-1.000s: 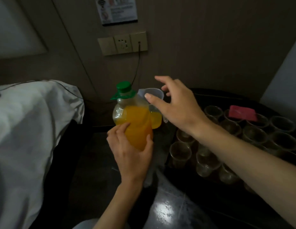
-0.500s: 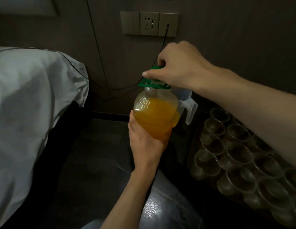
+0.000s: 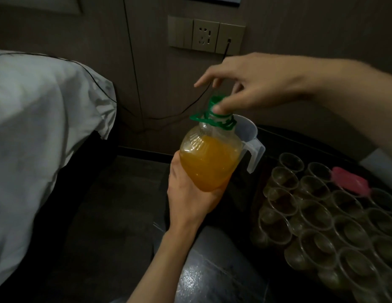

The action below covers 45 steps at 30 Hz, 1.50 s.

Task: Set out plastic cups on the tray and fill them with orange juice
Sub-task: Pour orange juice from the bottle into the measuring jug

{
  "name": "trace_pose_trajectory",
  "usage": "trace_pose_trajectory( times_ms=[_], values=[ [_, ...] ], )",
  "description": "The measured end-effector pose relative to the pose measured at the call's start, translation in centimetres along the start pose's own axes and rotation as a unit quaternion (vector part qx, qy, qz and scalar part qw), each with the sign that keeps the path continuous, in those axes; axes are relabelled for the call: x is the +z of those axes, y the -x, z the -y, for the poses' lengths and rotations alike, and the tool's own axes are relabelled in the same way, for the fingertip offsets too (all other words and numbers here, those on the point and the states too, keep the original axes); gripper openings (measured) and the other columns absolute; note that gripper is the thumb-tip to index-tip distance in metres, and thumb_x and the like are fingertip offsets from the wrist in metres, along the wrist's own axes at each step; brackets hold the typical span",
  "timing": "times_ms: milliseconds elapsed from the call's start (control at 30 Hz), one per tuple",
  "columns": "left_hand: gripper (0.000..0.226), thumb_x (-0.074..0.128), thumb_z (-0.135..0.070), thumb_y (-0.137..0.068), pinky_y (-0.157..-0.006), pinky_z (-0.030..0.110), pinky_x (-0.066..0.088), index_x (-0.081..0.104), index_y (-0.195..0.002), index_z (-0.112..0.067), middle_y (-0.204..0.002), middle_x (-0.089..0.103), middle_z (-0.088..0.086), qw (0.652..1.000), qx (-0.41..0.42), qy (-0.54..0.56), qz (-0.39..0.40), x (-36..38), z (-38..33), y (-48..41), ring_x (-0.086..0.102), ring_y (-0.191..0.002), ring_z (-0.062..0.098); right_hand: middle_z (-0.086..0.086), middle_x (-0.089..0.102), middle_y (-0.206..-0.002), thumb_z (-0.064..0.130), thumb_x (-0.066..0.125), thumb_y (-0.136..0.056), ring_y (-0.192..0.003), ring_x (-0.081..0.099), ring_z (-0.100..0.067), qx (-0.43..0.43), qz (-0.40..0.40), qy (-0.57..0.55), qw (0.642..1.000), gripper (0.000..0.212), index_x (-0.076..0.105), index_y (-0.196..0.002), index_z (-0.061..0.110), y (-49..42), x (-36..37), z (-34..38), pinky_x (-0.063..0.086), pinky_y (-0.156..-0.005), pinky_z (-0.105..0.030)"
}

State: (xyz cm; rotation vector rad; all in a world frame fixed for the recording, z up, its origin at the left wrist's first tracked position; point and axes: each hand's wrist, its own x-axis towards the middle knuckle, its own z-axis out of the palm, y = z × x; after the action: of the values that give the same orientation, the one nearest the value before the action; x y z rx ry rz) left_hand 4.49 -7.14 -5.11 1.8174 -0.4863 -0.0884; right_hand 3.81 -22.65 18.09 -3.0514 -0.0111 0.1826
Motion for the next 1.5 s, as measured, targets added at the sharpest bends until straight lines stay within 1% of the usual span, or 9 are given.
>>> trace_pose_trajectory(
  times_ms=[133, 333, 467, 600, 767, 967, 1233, 1333, 1500],
  values=[
    [0.115, 0.075, -0.064, -0.045, -0.100, 0.043, 0.049, 0.019, -0.143, -0.044, -0.135, 0.040, -0.016, 1.000, -0.003, -0.006, 0.001, 0.0, -0.2, 0.1, 0.047, -0.126, 0.012, 0.007, 0.056, -0.094, 0.083, 0.042, -0.075, -0.085, 0.055, -0.011, 0.060, -0.011, 0.102, 0.993, 0.078, 0.057, -0.119, 0.020, -1.1, 0.6, 0.9, 0.046, -0.066, -0.028],
    [0.117, 0.078, -0.059, -0.046, -0.100, 0.046, 0.049, 0.017, -0.145, -0.044, -0.142, 0.041, -0.008, 1.000, -0.011, -0.014, 0.008, -0.1, -0.2, 0.1, 0.046, -0.129, 0.016, 0.007, 0.057, -0.113, 0.043, 0.065, -0.093, -0.100, 0.056, -0.012, -0.015, 0.022, 0.073, 0.997, 0.036, 0.055, -0.126, 0.032, 0.1, -0.6, 0.9, 0.049, -0.081, -0.031],
    [0.119, 0.089, -0.043, -0.052, -0.101, 0.045, 0.048, 0.016, -0.146, -0.043, -0.144, 0.040, -0.006, 1.000, -0.009, -0.025, 0.013, -0.1, 0.0, 0.0, 0.045, -0.130, 0.019, 0.009, 0.058, -0.116, 0.031, 0.075, -0.086, -0.104, 0.060, -0.010, 0.014, -0.082, -0.042, 0.996, 0.039, 0.055, -0.119, 0.034, 2.4, -0.4, 0.6, 0.052, -0.081, -0.026],
    [0.120, 0.092, -0.036, -0.053, -0.103, 0.050, 0.048, 0.018, -0.148, -0.035, -0.145, 0.042, -0.003, 1.000, -0.009, -0.027, 0.012, -0.2, 0.2, -0.1, 0.046, -0.131, 0.021, 0.006, 0.064, -0.111, 0.029, 0.079, -0.083, -0.091, 0.069, -0.004, 0.133, -0.303, -0.360, 0.872, 0.037, 0.056, -0.111, 0.026, 7.2, 4.6, 2.4, 0.059, -0.061, -0.020],
    [0.128, 0.097, -0.029, -0.053, -0.111, 0.048, 0.042, 0.017, -0.153, -0.028, -0.152, 0.041, 0.004, 0.999, -0.012, -0.039, 0.024, -0.4, 0.8, -0.4, 0.044, -0.137, 0.025, 0.005, 0.072, -0.092, 0.025, 0.086, -0.072, -0.077, 0.073, -0.011, 0.228, -0.407, -0.471, 0.748, 0.038, 0.058, -0.097, 0.019, 11.1, 15.1, 7.1, 0.062, -0.063, -0.034],
    [0.129, 0.097, -0.025, -0.057, -0.115, 0.047, 0.037, 0.013, -0.155, -0.026, -0.155, 0.035, 0.002, 0.998, -0.012, -0.045, 0.050, -0.8, 0.6, -1.0, 0.039, -0.141, 0.023, 0.011, 0.065, -0.087, 0.035, 0.085, -0.078, -0.081, 0.064, -0.003, 0.366, -0.267, -0.397, 0.798, 0.036, 0.053, -0.094, 0.031, 10.1, 25.9, 9.3, 0.056, -0.075, -0.035],
    [0.129, 0.096, -0.027, -0.057, -0.114, 0.046, 0.036, 0.012, -0.155, -0.027, -0.155, 0.033, 0.001, 0.998, -0.003, -0.044, 0.050, -0.7, 1.0, -1.0, 0.037, -0.141, 0.021, 0.004, 0.053, -0.108, 0.024, 0.071, -0.094, -0.102, 0.056, -0.013, 0.342, -0.175, -0.310, 0.870, 0.032, 0.056, -0.122, 0.022, 8.9, 31.7, 10.3, 0.037, -0.078, -0.018],
    [0.129, 0.096, -0.027, -0.058, -0.116, 0.048, 0.036, 0.011, -0.155, -0.026, -0.156, 0.032, 0.002, 0.998, -0.001, -0.041, 0.052, -0.7, 1.1, -0.9, 0.036, -0.142, 0.022, -0.005, 0.060, -0.131, 0.019, 0.068, -0.096, -0.127, 0.052, -0.019, 0.344, -0.176, -0.296, 0.873, 0.041, 0.056, -0.135, 0.013, 8.3, 32.6, 10.7, 0.042, -0.098, -0.022],
    [0.129, 0.095, -0.027, -0.060, -0.113, 0.042, 0.033, 0.008, -0.156, -0.028, -0.158, 0.028, 0.001, 0.998, 0.005, -0.041, 0.054, -0.6, 1.4, -1.0, 0.033, -0.143, 0.021, -0.006, 0.030, -0.164, 0.011, 0.059, -0.100, -0.154, 0.019, -0.021, 0.329, -0.142, -0.263, 0.896, 0.058, 0.040, -0.154, 0.015, 8.0, 33.0, 10.9, 0.013, -0.119, -0.021]
  ],
)
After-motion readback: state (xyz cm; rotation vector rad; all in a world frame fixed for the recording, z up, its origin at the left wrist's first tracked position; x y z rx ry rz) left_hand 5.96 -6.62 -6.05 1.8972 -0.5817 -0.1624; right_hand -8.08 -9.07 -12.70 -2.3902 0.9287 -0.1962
